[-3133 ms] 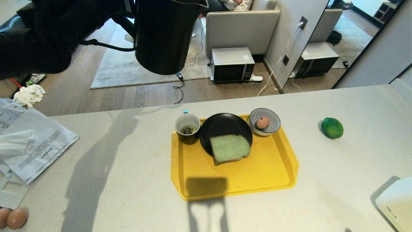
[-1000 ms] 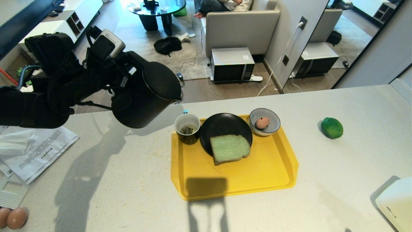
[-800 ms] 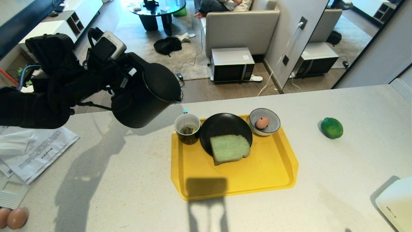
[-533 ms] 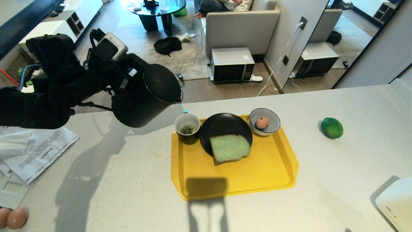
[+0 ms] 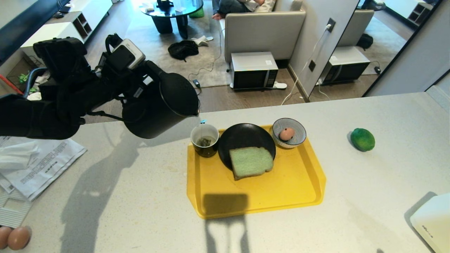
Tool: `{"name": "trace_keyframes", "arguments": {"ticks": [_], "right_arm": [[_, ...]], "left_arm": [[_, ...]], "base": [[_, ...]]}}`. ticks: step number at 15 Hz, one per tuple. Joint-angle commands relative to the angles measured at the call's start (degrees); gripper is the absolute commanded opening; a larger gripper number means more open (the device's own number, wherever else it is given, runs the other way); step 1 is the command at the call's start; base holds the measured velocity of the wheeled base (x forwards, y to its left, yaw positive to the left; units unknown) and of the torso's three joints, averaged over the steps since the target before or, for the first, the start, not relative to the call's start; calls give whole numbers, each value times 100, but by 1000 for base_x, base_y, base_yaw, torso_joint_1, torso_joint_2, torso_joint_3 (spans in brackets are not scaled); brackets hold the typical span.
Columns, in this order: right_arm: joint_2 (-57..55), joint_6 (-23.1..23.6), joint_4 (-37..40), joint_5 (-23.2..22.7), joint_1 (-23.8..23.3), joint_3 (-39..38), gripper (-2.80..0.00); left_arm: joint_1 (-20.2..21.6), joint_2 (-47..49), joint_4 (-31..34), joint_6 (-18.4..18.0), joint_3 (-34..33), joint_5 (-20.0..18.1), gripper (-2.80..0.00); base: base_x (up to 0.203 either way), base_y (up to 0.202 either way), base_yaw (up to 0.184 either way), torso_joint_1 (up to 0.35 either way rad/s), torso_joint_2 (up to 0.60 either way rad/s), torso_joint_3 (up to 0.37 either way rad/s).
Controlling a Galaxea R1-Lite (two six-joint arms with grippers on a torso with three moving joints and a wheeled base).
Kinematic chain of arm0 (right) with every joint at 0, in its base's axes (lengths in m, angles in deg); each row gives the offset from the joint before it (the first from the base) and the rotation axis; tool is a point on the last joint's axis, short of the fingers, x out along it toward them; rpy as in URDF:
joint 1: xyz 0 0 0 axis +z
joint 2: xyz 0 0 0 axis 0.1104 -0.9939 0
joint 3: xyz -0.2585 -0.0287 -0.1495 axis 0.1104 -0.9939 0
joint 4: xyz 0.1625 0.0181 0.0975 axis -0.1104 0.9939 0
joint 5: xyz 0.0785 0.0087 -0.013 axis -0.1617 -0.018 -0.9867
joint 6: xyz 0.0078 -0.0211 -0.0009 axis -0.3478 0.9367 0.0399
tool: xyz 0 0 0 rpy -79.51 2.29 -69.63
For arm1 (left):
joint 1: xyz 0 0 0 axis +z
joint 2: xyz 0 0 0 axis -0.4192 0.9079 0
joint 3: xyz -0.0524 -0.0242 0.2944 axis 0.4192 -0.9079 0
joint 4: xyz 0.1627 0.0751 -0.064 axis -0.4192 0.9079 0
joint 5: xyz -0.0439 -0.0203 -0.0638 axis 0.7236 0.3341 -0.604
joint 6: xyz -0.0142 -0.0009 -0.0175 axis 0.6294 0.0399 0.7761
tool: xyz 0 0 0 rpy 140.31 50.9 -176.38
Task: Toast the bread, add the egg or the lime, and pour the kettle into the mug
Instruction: Pour water into a cup
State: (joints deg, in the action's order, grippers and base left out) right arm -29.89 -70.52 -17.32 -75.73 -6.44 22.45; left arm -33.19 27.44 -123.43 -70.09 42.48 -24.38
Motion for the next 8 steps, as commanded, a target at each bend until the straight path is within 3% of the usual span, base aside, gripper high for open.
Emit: {"name": "trace_keyframes", "arguments": {"ticks": [1,8], "right_arm": [[-1,0,-2,3,1,-7,-280],[0,0,-2,3,1,-2,-280]], "left_arm": [[-31,41,121,-220,158,-11,-280],[-169,158,229,-746,352,-21,-280]], "base": [[0,0,0,0,0,0],[0,0,0,0,0,0]]}}
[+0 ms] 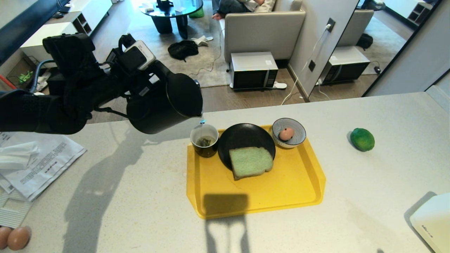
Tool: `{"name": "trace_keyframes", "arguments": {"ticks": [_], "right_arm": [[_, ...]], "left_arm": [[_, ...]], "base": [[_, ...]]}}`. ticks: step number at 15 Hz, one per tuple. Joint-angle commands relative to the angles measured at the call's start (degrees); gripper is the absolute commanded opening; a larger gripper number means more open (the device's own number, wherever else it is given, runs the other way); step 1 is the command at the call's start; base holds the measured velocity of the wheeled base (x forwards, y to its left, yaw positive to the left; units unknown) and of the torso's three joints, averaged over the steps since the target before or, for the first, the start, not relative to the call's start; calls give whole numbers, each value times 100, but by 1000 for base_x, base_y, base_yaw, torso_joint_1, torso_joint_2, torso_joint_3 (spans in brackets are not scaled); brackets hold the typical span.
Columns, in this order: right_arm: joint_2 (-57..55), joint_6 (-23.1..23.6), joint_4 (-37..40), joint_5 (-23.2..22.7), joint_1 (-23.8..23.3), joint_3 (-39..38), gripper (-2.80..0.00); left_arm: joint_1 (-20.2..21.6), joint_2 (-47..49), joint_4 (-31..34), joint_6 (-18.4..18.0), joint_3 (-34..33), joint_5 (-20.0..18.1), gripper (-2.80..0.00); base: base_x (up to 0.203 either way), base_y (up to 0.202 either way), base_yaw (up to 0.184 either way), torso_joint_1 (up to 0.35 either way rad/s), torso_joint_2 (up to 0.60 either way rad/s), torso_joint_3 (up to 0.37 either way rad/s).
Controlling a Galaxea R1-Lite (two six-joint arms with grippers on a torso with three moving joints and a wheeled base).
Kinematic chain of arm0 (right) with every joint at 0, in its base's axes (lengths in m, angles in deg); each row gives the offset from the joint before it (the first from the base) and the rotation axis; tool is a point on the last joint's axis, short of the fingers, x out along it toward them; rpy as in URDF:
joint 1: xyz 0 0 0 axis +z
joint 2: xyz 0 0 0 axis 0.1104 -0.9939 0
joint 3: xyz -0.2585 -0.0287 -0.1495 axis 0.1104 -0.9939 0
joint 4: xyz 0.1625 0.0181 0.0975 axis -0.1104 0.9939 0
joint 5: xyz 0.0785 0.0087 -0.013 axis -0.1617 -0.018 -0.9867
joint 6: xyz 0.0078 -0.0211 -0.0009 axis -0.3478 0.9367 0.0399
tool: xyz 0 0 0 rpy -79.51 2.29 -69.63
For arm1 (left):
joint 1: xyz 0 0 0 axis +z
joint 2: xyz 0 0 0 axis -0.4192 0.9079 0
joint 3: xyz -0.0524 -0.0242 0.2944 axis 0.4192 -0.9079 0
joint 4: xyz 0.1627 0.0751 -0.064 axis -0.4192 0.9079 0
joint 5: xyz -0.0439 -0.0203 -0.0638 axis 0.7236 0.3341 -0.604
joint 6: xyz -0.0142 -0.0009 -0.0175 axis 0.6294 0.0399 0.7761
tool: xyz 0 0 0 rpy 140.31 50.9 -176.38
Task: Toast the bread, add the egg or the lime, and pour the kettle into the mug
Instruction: Pour water into a cup
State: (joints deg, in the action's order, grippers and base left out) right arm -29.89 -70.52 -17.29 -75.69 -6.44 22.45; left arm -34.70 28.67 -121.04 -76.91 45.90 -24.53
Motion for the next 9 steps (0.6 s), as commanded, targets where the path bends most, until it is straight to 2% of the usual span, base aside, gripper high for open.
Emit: {"name": "trace_keyframes", "arguments": {"ticks": [1,9], "right_arm": [[0,0,-4,-1,1,-9,-280],[-6,0,-4,-1,1,-9,-280]], "left_arm": [[-29,44,-10,-82,11,-5,-280],[-99,27,-10,-504,3,-119,-280]], "base": [[0,0,0,0,0,0],[0,0,0,0,0,0]]}}
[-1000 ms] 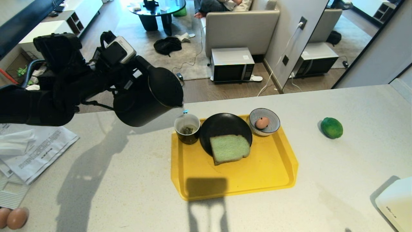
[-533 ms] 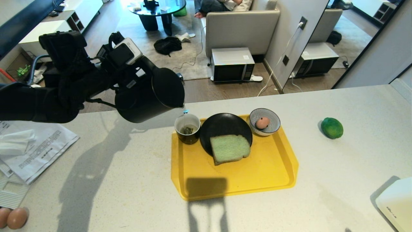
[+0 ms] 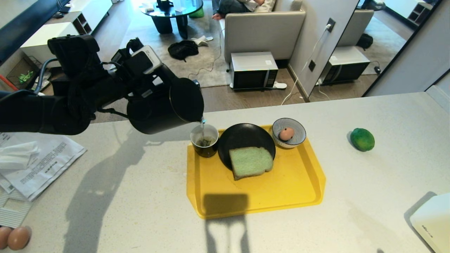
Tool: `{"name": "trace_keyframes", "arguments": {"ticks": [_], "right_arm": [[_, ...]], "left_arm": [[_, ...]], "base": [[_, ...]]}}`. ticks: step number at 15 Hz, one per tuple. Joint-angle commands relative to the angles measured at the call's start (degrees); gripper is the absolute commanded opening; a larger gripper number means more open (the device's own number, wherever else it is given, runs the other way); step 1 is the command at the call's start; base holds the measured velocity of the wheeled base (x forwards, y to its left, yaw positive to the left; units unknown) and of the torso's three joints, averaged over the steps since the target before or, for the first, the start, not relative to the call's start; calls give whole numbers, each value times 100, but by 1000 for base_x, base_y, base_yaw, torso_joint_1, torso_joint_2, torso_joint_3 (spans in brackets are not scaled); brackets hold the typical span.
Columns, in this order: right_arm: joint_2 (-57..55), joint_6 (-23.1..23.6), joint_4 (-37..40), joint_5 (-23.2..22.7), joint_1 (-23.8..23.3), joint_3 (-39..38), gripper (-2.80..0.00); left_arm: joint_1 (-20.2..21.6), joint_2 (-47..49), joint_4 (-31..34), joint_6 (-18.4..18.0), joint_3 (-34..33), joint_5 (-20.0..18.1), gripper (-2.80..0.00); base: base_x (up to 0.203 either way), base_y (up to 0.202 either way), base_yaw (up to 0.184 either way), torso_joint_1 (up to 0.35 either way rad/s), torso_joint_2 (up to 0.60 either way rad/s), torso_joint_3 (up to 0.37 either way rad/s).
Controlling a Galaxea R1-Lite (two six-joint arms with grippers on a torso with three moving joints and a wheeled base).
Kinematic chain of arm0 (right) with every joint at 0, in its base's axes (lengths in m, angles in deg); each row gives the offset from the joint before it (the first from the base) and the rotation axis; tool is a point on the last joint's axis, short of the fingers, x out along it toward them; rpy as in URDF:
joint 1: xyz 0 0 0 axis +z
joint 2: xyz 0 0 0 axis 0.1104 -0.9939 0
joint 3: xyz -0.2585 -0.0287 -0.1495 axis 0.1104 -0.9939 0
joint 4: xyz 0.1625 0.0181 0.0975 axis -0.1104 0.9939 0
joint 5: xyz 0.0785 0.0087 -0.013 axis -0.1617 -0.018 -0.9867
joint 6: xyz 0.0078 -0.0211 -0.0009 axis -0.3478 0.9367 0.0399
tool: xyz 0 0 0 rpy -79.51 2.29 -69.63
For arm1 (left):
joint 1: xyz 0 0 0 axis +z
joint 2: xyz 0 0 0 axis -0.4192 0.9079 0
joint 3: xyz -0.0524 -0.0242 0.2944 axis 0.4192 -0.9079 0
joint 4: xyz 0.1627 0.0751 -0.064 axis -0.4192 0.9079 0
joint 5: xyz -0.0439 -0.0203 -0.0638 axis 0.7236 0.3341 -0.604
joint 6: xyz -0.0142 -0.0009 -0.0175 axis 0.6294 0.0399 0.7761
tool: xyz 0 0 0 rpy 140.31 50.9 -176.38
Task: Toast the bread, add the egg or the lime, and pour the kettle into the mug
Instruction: Pour water into a cup
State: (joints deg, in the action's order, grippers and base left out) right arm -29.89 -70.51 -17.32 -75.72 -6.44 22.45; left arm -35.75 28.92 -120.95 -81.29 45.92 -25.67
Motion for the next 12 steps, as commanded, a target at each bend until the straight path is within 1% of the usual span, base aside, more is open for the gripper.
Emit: {"name": "trace_keyframes", "arguments": {"ticks": [1,12], "right_arm": [[-9,-1,-2,1,1,-9,-280],[-1,-1,-2,1,1,-9,-280]], "left_arm": [[-3,2,-19,-66,2,-6,-280],[1,13,-19,-118,-4,3,-280]], "base": [[0,0,0,0,0,0],[0,0,0,0,0,0]]}}
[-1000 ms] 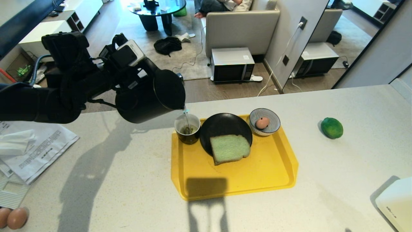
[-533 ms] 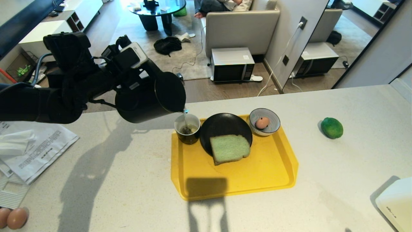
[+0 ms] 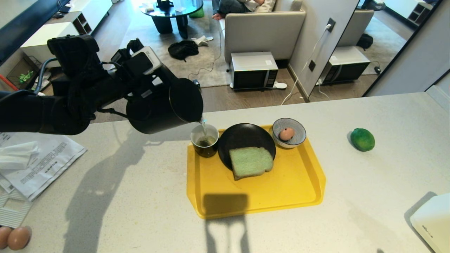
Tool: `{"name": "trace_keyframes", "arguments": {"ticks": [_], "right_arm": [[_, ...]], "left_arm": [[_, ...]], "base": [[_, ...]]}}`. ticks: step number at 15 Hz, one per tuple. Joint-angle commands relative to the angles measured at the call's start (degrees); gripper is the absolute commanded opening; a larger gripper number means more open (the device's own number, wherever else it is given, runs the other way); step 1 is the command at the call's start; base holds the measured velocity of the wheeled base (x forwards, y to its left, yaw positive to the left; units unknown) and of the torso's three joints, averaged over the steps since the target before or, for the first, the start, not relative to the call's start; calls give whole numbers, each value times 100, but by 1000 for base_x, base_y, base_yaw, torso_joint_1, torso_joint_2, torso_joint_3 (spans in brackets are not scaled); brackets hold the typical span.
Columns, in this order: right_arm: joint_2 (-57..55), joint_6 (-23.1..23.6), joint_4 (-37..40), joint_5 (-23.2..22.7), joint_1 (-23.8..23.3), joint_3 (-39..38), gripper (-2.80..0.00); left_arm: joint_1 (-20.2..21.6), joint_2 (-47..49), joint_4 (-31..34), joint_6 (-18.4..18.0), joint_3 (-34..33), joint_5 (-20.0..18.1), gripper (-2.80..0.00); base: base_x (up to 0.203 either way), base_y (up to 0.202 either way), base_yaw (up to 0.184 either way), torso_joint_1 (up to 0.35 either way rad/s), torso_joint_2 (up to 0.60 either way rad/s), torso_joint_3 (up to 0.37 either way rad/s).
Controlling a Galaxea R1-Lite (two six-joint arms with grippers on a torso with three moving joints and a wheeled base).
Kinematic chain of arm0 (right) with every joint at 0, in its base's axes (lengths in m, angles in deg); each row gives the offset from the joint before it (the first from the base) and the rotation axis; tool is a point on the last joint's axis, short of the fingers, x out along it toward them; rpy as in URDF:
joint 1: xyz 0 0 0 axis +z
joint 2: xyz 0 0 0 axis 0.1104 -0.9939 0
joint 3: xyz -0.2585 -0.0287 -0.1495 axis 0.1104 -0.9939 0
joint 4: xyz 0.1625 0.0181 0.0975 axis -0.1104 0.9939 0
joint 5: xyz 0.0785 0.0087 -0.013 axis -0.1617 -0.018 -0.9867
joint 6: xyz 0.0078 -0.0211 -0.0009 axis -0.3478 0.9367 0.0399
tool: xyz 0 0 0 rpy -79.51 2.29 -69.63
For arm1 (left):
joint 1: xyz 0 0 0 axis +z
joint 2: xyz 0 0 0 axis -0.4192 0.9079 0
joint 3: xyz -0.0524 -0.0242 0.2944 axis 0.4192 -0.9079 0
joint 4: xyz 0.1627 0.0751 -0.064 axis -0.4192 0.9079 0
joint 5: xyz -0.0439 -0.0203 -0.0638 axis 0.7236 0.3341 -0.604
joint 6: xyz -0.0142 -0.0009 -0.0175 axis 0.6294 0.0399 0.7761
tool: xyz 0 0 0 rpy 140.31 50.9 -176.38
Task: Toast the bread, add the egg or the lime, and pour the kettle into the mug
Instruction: Pour water into a cup
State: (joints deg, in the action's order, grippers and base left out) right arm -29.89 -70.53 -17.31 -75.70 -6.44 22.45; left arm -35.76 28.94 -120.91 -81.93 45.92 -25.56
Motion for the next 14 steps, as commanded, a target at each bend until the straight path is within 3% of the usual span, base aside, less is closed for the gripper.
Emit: {"name": "trace_keyframes", "arguments": {"ticks": [1,4,14], "right_arm": [[-2,1,-2,0,1,-9,-280],[0,1,-2,0,1,-9,-280],[0,-1,-2,0,1,-9,-280]], "left_arm": [[7,20,-23,-124,-7,-8,-280],[7,61,-23,-356,2,-8,-280],[16,69,-23,-484,10,-8,-280]], "base": [[0,0,0,0,0,0],[0,0,0,0,0,0],[0,0,0,0,0,0]]}}
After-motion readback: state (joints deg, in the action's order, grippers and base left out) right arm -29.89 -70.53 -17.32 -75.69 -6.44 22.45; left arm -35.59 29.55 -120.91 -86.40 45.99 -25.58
